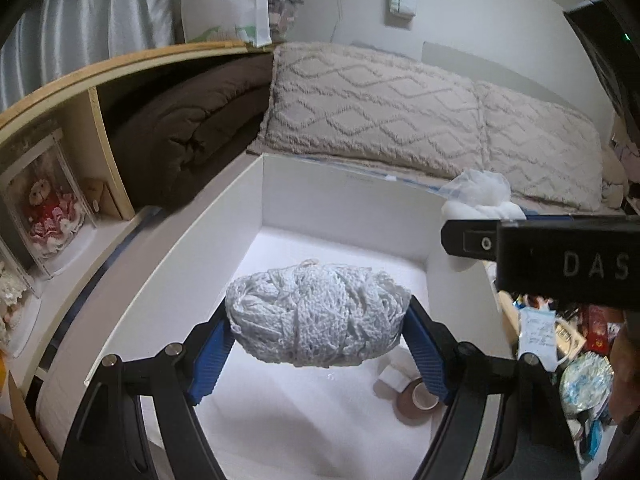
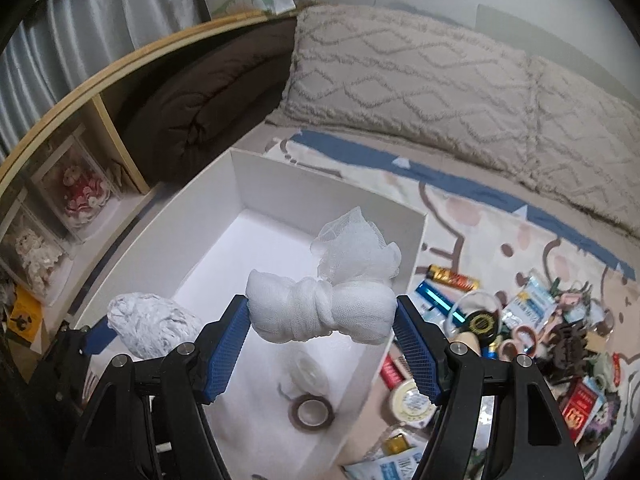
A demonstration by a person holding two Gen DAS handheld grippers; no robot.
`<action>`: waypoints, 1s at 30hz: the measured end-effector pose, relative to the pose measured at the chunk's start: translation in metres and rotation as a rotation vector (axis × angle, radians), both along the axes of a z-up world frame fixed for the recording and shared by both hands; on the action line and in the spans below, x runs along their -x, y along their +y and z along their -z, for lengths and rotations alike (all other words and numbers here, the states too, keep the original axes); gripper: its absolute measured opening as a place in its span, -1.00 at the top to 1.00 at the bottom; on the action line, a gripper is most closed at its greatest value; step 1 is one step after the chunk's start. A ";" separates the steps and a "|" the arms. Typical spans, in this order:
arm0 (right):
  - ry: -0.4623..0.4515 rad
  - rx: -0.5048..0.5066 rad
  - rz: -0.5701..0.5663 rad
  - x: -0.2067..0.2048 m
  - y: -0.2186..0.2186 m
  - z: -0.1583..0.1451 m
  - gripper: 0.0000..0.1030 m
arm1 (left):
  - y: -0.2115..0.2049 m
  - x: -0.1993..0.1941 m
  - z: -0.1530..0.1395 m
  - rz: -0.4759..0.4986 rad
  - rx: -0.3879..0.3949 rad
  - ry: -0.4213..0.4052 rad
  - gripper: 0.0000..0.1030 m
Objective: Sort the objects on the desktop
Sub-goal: 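Move both held items over the white box and lower them inside, then open the left tool to drop the mesh ball while the right tool releases the gauze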
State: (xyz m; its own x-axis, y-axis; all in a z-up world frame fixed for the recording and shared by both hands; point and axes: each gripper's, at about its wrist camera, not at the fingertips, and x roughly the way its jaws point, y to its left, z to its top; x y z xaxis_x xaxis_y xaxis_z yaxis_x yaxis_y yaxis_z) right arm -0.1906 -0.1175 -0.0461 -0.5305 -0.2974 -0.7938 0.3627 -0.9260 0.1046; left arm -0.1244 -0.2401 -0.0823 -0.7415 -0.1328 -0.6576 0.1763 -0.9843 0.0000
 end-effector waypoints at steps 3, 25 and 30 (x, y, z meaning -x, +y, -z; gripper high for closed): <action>-0.019 -0.010 0.006 0.006 -0.006 0.005 -0.41 | -0.001 0.005 0.008 0.004 0.025 -0.037 -0.56; -0.094 -0.066 -0.011 0.019 -0.027 0.043 -0.41 | 0.005 0.015 0.048 0.014 0.123 -0.228 -0.58; -0.121 -0.058 0.000 0.026 -0.030 0.055 -0.41 | 0.005 0.013 0.047 -0.001 0.137 -0.218 -0.61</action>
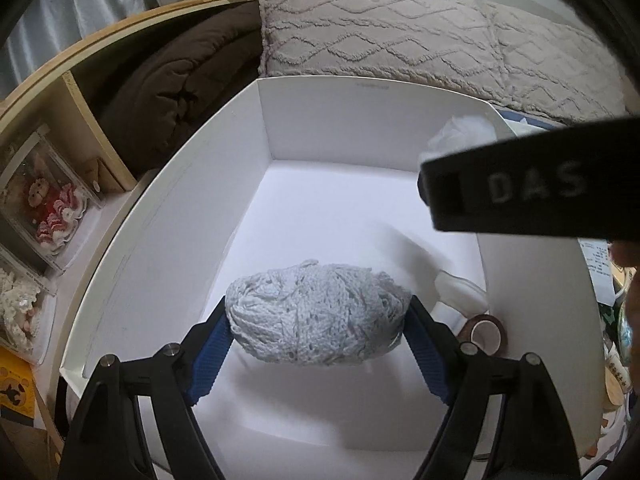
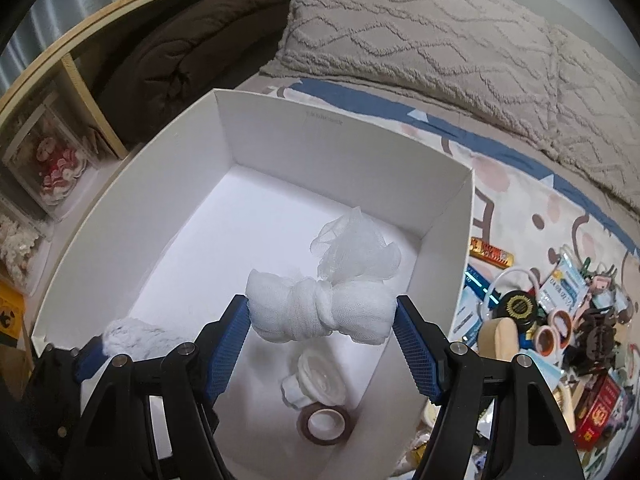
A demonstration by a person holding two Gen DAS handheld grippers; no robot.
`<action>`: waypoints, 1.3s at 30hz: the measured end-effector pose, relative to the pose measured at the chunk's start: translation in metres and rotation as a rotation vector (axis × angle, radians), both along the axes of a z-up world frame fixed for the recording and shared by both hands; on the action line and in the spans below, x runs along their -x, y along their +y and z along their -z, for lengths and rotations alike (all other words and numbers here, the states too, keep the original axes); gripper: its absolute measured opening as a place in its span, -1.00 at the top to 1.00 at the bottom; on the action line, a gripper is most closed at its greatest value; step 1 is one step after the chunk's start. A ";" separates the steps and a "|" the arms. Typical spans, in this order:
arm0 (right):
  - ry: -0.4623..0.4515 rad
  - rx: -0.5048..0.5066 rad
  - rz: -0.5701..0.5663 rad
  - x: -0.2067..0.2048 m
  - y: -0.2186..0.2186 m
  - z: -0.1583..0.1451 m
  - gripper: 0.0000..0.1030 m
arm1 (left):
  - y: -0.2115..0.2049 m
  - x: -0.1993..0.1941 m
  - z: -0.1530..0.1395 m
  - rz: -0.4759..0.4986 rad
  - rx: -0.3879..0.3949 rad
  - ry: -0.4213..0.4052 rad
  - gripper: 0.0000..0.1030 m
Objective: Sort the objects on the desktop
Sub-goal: 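Open the left tool to drop the mesh ball while the right tool releases the gauze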
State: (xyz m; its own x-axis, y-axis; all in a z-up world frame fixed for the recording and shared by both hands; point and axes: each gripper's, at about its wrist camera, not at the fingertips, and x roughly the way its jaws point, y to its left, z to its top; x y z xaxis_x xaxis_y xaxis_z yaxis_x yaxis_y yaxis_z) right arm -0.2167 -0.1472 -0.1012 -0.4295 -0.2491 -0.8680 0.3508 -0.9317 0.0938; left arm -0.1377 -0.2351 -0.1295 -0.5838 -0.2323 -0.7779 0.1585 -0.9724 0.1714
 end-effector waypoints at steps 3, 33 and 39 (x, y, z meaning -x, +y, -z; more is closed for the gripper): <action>-0.016 -0.001 0.013 0.005 0.000 0.008 -0.41 | 0.001 -0.001 0.000 -0.008 0.011 0.004 -0.77; -0.052 -0.117 -0.074 0.014 -0.012 0.023 -0.42 | 0.006 -0.005 0.001 0.015 0.025 0.006 -0.88; -0.019 -0.143 -0.063 0.009 -0.015 0.020 -0.62 | 0.008 -0.006 0.003 0.013 0.037 0.008 -0.88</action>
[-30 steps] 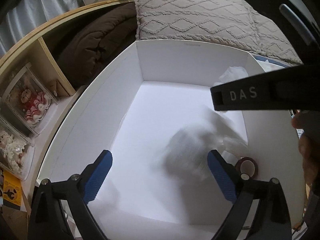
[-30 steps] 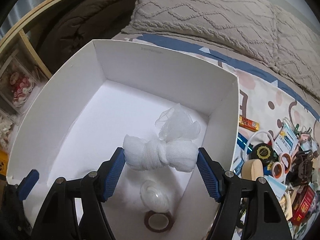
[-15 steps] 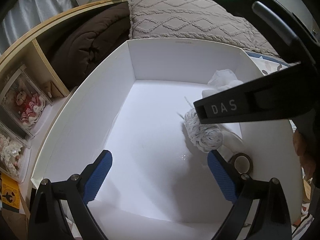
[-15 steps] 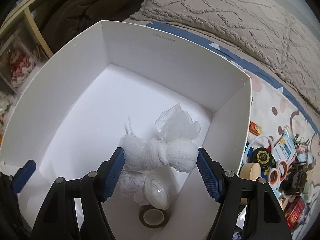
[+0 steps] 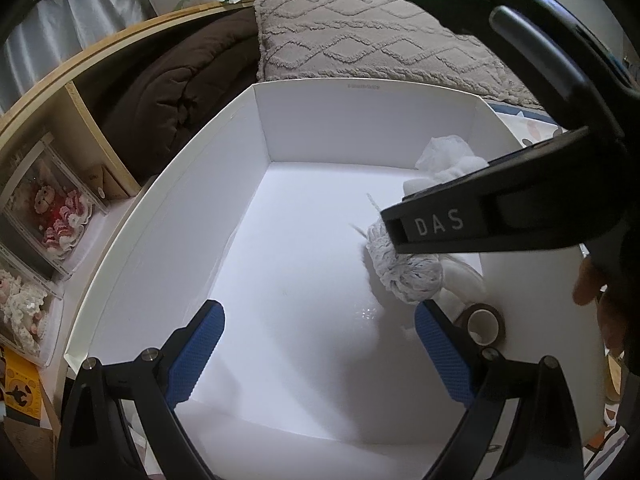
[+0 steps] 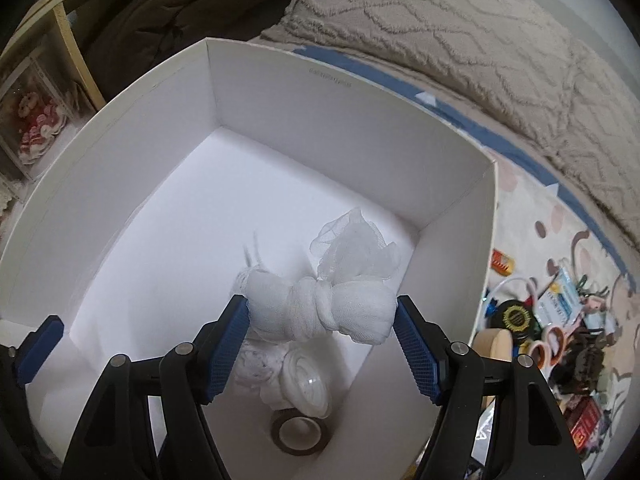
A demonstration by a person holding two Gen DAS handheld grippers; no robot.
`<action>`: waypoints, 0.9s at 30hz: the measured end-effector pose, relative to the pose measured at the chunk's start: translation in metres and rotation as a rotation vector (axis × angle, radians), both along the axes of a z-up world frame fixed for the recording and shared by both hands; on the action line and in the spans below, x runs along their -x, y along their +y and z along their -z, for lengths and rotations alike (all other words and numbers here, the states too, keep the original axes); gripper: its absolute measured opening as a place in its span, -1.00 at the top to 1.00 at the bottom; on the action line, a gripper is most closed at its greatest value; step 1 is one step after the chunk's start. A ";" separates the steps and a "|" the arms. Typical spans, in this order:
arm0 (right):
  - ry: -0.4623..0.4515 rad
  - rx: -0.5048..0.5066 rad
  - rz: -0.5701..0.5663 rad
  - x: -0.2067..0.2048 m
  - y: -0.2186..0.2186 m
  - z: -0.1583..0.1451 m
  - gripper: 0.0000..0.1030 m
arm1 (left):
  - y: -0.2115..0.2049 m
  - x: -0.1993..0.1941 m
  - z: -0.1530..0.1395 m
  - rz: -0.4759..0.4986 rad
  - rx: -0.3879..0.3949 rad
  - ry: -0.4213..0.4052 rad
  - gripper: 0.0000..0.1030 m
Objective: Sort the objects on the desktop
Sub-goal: 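Open the left tool to drop the mesh ball while the right tool releases the gauze, then raise both open tools out of the white box toward the pile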
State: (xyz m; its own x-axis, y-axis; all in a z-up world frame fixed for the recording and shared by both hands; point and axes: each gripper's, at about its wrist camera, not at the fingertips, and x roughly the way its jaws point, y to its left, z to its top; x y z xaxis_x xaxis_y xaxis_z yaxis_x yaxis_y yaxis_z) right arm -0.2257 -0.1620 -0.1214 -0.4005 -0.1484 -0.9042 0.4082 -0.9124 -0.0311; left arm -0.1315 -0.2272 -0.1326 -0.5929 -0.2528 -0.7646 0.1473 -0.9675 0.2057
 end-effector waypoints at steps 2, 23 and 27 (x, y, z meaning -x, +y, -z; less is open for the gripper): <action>0.001 0.018 -0.006 0.000 0.001 -0.001 -0.84 | 0.000 -0.001 -0.001 -0.003 -0.002 0.002 -0.88; 0.118 0.115 0.035 -0.005 0.020 -0.016 -0.86 | -0.009 -0.008 -0.009 -0.055 -0.021 0.061 -1.00; 0.168 0.109 0.024 -0.010 0.023 -0.022 -0.86 | -0.010 -0.008 -0.011 -0.062 -0.026 0.071 -1.00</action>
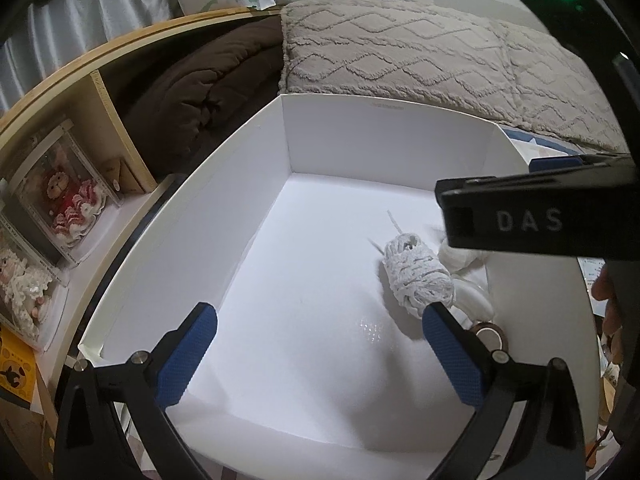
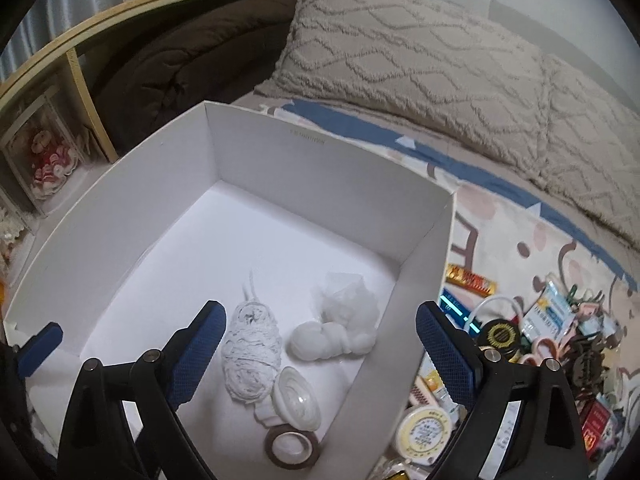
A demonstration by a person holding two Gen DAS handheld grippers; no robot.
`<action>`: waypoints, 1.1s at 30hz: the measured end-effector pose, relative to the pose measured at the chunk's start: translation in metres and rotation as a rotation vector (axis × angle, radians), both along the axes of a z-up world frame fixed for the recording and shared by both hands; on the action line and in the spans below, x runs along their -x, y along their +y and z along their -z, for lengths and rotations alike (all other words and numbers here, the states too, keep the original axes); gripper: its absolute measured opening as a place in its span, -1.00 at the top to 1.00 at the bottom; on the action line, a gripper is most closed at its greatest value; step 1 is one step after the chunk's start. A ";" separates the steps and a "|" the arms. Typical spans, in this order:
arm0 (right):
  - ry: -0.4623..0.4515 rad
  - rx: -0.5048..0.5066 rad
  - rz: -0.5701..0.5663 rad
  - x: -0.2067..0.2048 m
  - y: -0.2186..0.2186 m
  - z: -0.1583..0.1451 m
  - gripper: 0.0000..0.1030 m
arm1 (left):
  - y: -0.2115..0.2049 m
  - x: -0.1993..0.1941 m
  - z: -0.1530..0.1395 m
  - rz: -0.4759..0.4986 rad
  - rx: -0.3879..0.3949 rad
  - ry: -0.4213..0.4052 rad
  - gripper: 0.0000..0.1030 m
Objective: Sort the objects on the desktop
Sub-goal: 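Raise both open tools out of the white box toward the pile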
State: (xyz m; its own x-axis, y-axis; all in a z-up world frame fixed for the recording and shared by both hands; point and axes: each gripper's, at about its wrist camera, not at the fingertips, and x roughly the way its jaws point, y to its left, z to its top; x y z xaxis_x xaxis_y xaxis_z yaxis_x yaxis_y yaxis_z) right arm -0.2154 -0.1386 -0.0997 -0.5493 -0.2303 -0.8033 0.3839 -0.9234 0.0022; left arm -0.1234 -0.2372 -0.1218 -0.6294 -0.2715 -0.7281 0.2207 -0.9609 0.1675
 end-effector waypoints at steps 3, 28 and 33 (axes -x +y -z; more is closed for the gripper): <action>0.021 0.010 -0.008 -0.005 0.005 -0.004 -0.86 | -0.001 0.000 -0.001 -0.005 -0.004 0.006 -1.00; 0.110 0.053 -0.033 -0.061 0.073 -0.035 -0.86 | 0.011 -0.011 -0.025 0.012 -0.093 0.123 -1.00; 0.135 0.058 -0.023 -0.074 0.094 -0.039 -0.86 | 0.020 -0.013 -0.030 0.031 -0.118 0.146 -1.00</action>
